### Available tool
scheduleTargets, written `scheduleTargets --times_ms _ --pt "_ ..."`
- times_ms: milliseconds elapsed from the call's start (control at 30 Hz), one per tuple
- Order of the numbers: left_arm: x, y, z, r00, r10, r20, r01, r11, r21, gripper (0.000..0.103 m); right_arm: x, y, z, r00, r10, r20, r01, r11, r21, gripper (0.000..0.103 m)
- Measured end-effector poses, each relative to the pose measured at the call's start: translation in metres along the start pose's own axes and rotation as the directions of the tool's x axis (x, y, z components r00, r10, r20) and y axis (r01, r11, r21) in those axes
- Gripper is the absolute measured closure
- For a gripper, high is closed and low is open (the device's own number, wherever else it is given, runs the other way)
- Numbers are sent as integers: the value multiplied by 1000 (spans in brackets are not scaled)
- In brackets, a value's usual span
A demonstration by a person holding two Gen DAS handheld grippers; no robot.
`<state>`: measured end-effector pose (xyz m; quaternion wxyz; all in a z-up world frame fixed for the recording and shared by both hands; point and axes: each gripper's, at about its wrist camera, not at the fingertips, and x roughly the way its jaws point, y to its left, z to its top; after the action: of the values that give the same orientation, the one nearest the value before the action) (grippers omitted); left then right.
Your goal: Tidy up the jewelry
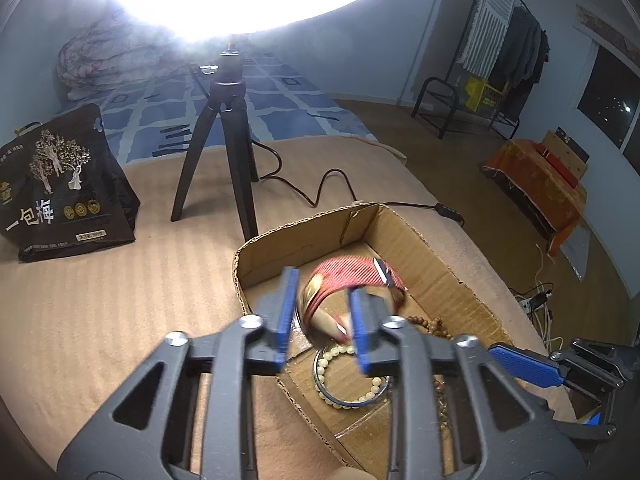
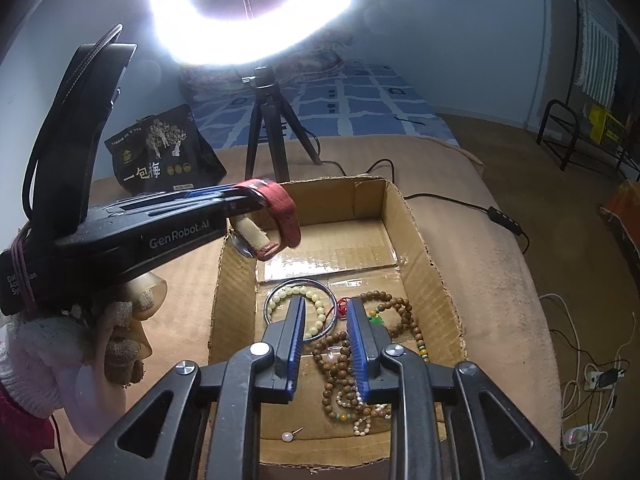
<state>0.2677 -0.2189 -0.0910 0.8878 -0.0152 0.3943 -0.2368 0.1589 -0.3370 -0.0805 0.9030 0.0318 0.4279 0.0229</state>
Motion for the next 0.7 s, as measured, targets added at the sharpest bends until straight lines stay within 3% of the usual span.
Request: scheduleTargets --times_ms 100,167,367,567,700 --pt "-3 0 0 1000 -3 12 3 1000 -4 65 0 0 -1 1000 -8 -3 8 1000 -2 71" --pt "-5 -1 1 1000 -3 20 3 1000 -3 54 0 0 -1 1000 -15 -3 15 1000 -4 54" --pt "-12 -2 2 999 5 32 -5 1000 6 51 -3 -1 -1 999 -44 12 44 999 -2 27" --pt "-21 -1 1 999 14 38 -14 1000 3 50 -9 -2 -2 998 -54 21 54 999 2 21" --pt "-31 0 -1 999 21 49 -21 1000 -1 43 -15 -1 -3 998 -60 29 60 998 1 19"
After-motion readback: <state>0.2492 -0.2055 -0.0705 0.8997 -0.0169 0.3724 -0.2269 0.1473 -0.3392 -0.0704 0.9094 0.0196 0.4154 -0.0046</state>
